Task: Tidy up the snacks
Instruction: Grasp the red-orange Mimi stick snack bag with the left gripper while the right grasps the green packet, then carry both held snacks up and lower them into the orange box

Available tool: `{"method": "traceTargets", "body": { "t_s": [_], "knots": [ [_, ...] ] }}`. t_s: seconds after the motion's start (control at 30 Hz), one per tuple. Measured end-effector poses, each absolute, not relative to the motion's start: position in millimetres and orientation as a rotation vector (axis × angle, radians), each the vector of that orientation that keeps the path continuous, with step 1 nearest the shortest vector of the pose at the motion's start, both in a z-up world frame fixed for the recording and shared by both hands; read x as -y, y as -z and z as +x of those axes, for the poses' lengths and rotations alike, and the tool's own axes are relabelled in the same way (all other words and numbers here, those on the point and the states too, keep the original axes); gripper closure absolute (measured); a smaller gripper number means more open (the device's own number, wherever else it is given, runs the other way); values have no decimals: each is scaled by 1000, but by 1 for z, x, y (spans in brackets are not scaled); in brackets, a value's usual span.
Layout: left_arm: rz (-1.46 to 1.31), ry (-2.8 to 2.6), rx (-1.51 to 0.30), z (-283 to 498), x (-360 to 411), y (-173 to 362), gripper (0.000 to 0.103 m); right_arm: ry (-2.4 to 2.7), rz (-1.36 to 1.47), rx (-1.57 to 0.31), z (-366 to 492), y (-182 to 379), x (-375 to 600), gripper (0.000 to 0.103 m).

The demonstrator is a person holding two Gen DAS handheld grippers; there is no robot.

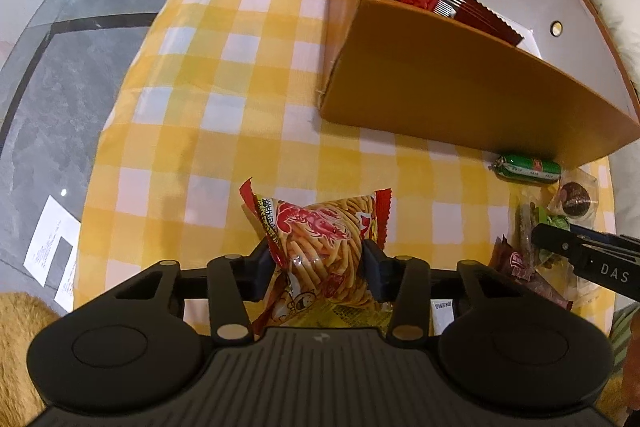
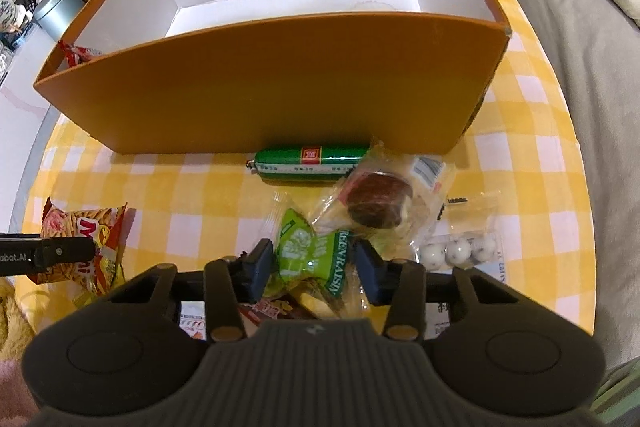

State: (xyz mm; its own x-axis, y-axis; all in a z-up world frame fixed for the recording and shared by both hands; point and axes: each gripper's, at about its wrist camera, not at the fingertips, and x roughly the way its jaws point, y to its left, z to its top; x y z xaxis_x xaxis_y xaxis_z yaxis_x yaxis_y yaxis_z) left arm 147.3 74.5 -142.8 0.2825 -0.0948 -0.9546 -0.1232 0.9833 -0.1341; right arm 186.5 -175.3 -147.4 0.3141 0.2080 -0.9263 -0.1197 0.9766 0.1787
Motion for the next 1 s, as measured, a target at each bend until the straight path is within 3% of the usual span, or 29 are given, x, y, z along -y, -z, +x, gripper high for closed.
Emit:
{"method": "traceTargets", "body": {
  "t_s": [0.17,1.0],
  "knots": [
    [-203,-26,-1256,142,-76,134,52,-222,88,-1227,185,143,178,67],
    [-127,75,-1002,115,-53,31,52,-316,128,-1052,143,42,179,69]
  ]
}}
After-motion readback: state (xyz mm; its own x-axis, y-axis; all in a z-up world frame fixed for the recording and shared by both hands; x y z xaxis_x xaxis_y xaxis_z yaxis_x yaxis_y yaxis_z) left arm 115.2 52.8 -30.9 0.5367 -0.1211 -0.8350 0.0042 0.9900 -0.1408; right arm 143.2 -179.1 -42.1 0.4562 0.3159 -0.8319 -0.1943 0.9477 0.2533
